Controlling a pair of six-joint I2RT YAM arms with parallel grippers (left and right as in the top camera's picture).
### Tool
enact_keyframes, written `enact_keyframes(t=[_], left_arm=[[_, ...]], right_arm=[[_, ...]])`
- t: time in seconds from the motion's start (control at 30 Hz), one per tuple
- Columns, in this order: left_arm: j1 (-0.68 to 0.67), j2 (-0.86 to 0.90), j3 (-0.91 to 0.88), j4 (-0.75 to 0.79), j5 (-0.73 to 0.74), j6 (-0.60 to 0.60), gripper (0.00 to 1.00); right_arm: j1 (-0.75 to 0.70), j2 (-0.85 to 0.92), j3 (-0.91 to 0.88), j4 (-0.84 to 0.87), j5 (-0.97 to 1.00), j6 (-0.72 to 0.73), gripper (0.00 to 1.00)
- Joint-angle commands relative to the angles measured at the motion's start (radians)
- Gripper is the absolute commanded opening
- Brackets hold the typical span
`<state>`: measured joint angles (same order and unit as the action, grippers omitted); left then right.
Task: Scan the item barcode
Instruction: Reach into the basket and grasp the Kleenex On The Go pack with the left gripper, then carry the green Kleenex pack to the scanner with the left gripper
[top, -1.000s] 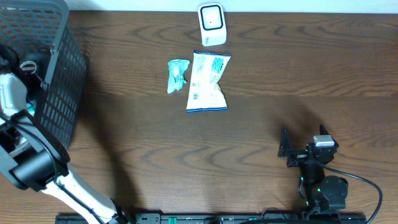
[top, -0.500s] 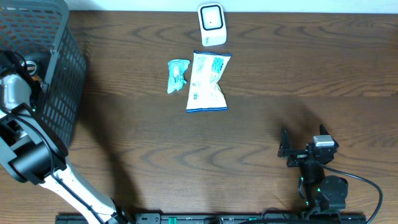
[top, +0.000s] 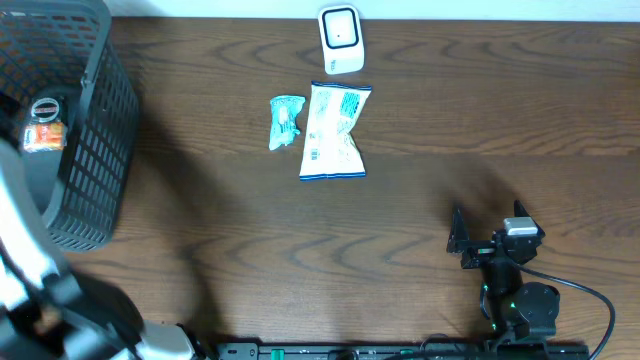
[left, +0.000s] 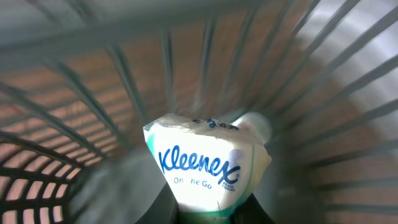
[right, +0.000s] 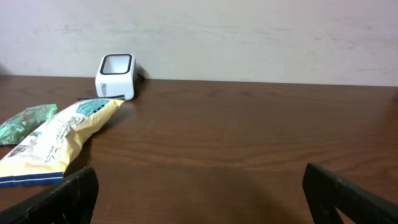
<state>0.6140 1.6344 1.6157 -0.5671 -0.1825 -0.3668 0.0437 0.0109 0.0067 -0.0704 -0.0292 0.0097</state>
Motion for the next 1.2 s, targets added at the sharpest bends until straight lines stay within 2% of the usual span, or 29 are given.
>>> enact_keyframes(t=[0.0, 0.27, 0.3, 0.37, 0.57, 0.83, 0.93, 1.17], left_arm=[[0.002, -0.130, 0.010, 0.035, 0.152, -0.091, 0.08], [-0.010, -0.285, 0.010, 0.148, 0.521, -0.082, 0.07], [-0.031, -0.293, 0.010, 0.173, 0.632, -0.043, 0.07], [-0.105, -0.298, 0.010, 0.200, 0.745, 0.023, 0.07], [-0.359, -0.280, 0.010, 0.163, 0.719, 0.190, 0.07], [-0.638, -0.201, 0.010, -0.033, 0.480, 0.240, 0.07], [-0.709, -0.109, 0.010, -0.115, 0.469, 0.240, 0.07], [-0.823, 0.109, 0.010, -0.143, 0.467, 0.240, 0.08]], right_arm=[[0.010, -0.005, -0.002, -0.004, 0.001, -0.007, 0.99], [0.010, -0.005, -0.002, -0.004, 0.001, -0.007, 0.99], [0.010, -0.005, -0.002, -0.004, 0.001, -0.007, 0.99], [0.010, -0.005, -0.002, -0.005, 0.001, -0.007, 0.99], [0.010, -0.005, -0.002, -0.004, 0.001, -0.007, 0.99], [0.010, -0.005, -0.002, -0.004, 0.001, -0.007, 0.99], [0.010, -0.005, -0.002, -0.004, 0.001, -0.007, 0.99], [0.010, -0.005, -0.002, -0.005, 0.001, -0.007, 0.99]])
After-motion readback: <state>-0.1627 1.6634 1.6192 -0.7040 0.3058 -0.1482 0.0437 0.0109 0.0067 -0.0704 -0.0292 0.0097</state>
